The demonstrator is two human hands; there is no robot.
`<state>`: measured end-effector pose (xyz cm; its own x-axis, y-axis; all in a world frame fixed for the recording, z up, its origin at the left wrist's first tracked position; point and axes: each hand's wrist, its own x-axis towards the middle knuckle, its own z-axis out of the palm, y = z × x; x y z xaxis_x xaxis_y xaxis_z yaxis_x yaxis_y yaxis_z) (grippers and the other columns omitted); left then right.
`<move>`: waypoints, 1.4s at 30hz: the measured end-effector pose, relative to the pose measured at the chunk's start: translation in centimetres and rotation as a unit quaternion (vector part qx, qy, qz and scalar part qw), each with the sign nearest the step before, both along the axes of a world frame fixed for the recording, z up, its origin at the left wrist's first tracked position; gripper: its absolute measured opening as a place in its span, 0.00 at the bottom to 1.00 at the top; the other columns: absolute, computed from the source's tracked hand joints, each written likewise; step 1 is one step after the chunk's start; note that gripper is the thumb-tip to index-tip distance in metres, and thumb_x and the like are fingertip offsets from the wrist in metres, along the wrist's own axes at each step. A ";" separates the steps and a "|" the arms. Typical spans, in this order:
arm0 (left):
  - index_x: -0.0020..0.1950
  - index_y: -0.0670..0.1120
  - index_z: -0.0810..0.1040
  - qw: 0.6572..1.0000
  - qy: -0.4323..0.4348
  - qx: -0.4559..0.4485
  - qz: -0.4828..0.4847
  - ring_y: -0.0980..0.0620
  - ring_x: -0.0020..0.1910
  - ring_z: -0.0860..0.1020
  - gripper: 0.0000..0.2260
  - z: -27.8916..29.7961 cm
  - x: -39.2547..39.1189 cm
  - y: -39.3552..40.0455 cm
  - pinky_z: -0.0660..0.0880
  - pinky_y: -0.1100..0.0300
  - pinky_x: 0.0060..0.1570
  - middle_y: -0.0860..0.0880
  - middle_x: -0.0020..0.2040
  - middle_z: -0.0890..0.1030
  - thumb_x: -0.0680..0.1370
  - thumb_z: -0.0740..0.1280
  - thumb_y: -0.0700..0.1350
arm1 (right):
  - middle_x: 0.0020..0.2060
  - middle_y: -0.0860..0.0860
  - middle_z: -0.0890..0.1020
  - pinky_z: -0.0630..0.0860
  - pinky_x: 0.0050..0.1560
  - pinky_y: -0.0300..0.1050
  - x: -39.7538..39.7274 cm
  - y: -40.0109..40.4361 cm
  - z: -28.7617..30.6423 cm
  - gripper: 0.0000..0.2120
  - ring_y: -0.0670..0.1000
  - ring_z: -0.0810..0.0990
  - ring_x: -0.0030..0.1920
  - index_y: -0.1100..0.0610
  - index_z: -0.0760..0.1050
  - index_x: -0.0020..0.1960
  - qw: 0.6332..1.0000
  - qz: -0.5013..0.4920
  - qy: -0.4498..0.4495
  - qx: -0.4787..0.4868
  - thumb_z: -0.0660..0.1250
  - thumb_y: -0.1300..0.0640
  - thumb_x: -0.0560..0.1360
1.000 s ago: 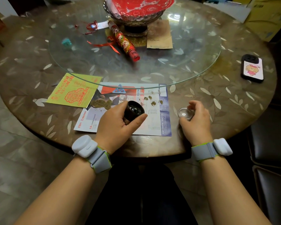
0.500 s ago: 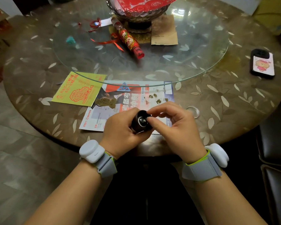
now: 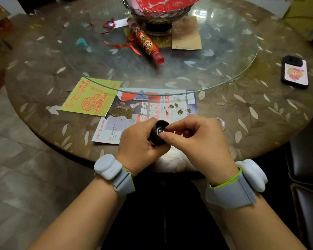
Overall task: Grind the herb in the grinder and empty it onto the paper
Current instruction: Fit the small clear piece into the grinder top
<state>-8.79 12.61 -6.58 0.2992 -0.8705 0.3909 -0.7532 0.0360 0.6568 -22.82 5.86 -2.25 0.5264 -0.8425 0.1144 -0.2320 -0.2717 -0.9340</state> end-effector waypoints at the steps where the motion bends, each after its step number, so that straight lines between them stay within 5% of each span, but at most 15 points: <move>1: 0.45 0.47 0.79 1.000 -0.004 0.000 0.002 0.49 0.35 0.77 0.12 0.0 0.0 0.0 0.73 0.50 0.32 0.50 0.36 0.80 0.67 0.69 0.53 | 0.28 0.46 0.79 0.69 0.34 0.40 0.1 0.0 0.0 0.05 0.44 0.70 0.28 0.52 0.84 0.38 1.000 -0.005 0.001 -0.001 0.78 0.55 0.63; 12: 0.45 0.47 0.79 1.000 0.000 -0.009 0.009 0.49 0.35 0.77 0.11 -0.2 0.1 -0.2 0.72 0.50 0.32 0.50 0.37 0.81 0.67 0.70 0.51 | 0.34 0.52 0.84 0.80 0.43 0.54 0.6 0.0 0.5 0.05 0.55 0.82 0.37 0.55 0.84 0.39 1.000 -0.002 0.000 0.020 0.78 0.59 0.64; 22: 0.47 0.48 0.80 0.999 0.035 -0.031 -0.003 0.48 0.36 0.78 0.11 -0.3 0.2 0.1 0.74 0.50 0.33 0.50 0.37 0.81 0.67 0.69 0.50 | 0.33 0.50 0.83 0.80 0.42 0.51 0.9 0.1 0.6 0.05 0.55 0.82 0.37 0.55 0.84 0.39 1.000 0.022 0.004 0.022 0.78 0.60 0.64; 28: 0.47 0.49 0.79 0.999 0.040 -0.033 -0.005 0.49 0.36 0.78 0.11 -0.3 0.3 0.1 0.73 0.51 0.33 0.51 0.37 0.81 0.67 0.70 0.50 | 0.31 0.46 0.80 0.70 0.37 0.35 0.8 -0.3 0.9 0.05 0.44 0.73 0.31 0.54 0.84 0.40 0.998 0.058 0.027 -0.026 0.77 0.60 0.65; 42: 0.46 0.49 0.78 0.998 0.045 -0.036 -0.003 0.47 0.35 0.78 0.11 -0.3 0.2 0.0 0.74 0.50 0.33 0.50 0.37 0.81 0.67 0.68 0.52 | 0.33 0.45 0.77 0.69 0.38 0.35 0.7 -1.1 0.9 0.07 0.46 0.74 0.33 0.54 0.85 0.43 0.988 0.099 0.054 -0.110 0.75 0.57 0.65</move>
<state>-8.57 12.63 -6.92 0.3307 -0.8433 0.4237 -0.6906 0.0897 0.7177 -22.08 4.74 -1.32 0.6973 -0.6830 0.2173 -0.2485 -0.5148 -0.8205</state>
